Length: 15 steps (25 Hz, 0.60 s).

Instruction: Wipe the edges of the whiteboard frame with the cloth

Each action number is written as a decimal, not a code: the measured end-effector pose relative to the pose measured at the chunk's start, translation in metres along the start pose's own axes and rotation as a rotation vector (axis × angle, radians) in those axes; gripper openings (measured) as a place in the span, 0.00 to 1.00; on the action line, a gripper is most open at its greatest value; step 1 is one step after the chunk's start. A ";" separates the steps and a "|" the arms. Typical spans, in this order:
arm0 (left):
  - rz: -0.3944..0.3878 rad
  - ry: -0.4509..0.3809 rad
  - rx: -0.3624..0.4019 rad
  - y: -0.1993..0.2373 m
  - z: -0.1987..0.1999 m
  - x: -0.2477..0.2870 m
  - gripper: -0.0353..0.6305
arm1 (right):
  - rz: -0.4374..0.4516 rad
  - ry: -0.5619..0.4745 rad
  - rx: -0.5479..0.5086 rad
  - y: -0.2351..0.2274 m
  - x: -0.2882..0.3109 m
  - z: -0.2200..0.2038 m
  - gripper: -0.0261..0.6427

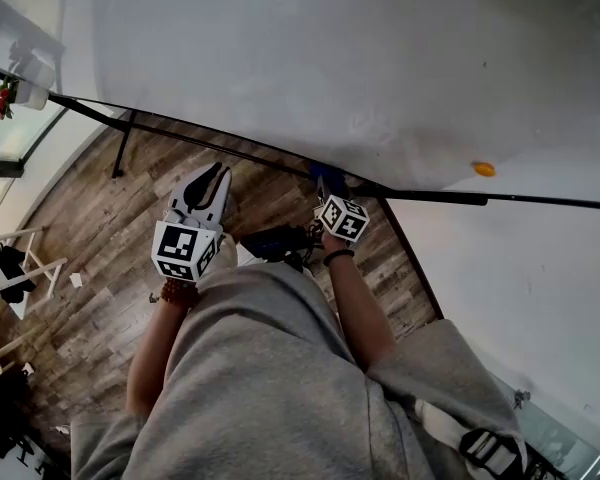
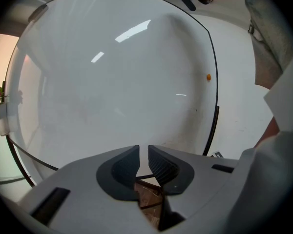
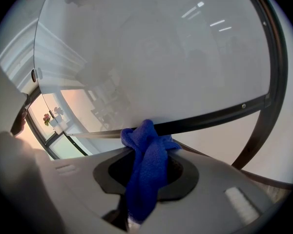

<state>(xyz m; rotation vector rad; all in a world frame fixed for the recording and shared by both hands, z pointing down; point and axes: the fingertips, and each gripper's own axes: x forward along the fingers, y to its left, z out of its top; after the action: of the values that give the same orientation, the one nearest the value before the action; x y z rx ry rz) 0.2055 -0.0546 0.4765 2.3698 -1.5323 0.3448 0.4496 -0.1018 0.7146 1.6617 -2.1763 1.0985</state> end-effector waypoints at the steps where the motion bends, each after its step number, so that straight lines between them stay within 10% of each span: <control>1: 0.005 -0.001 -0.002 0.005 0.000 -0.002 0.15 | 0.002 0.002 0.001 0.004 0.002 -0.001 0.21; 15: 0.046 -0.010 -0.036 0.041 -0.003 -0.018 0.15 | 0.020 0.026 0.000 0.034 0.020 -0.004 0.21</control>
<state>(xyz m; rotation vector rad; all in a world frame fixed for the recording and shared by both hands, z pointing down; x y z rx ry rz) 0.1604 -0.0544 0.4778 2.3154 -1.5863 0.3131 0.4104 -0.1110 0.7138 1.6193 -2.1818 1.1192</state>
